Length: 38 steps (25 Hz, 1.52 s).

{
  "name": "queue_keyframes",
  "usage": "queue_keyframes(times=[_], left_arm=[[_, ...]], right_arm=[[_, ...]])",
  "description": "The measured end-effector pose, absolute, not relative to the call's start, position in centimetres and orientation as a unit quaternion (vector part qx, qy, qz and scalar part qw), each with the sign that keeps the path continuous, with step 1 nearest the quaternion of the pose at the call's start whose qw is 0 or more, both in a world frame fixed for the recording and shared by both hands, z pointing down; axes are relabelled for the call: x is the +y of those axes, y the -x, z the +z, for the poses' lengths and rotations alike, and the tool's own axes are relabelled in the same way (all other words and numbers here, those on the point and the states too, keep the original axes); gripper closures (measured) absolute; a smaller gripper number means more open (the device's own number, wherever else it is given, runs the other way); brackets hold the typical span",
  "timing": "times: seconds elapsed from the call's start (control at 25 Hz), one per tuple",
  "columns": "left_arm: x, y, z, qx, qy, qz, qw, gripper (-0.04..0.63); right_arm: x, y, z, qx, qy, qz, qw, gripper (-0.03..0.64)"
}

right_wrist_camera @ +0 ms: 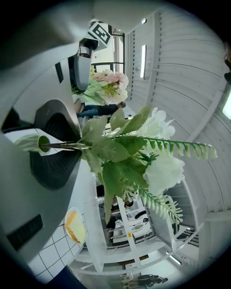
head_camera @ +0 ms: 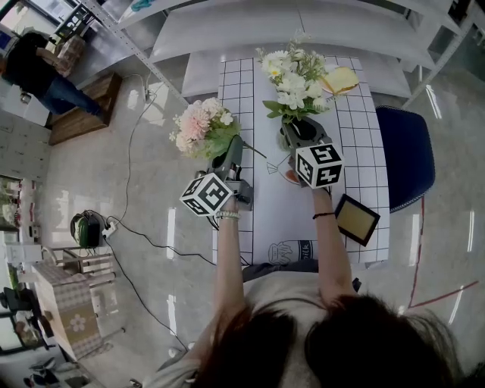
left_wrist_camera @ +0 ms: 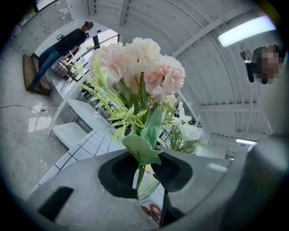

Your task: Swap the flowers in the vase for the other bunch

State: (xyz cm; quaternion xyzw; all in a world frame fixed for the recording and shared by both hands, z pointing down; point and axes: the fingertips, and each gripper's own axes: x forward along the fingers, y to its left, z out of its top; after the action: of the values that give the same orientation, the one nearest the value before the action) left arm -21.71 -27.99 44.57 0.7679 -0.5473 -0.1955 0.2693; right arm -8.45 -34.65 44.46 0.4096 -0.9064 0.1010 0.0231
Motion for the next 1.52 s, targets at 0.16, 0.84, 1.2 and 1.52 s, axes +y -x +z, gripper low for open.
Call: queue_keyframes(times=[0.16,0.84,1.2,1.52], left_arm=[[-28.1,21.4,44.6,-0.543,-0.771,-0.195,0.271,0.508],[-27.9,21.3,44.5,-0.542,-0.770,-0.196,0.273,0.508],[-28.0,21.0,44.7,-0.539,-0.771,-0.194,0.277,0.508],[-28.0,21.0,44.7,-0.539,-0.771,-0.195,0.279,0.508]], right_arm=[[-34.5,8.4,45.0,-0.905,-0.411,0.100,0.036,0.565],[-33.5,8.9,47.6,-0.905,-0.404,0.091,0.096,0.565],[-33.2,8.8,48.8,-0.902,-0.404,0.093,0.121,0.565],[-33.1,9.0,48.8,-0.902,-0.405,0.081,0.128,0.565]])
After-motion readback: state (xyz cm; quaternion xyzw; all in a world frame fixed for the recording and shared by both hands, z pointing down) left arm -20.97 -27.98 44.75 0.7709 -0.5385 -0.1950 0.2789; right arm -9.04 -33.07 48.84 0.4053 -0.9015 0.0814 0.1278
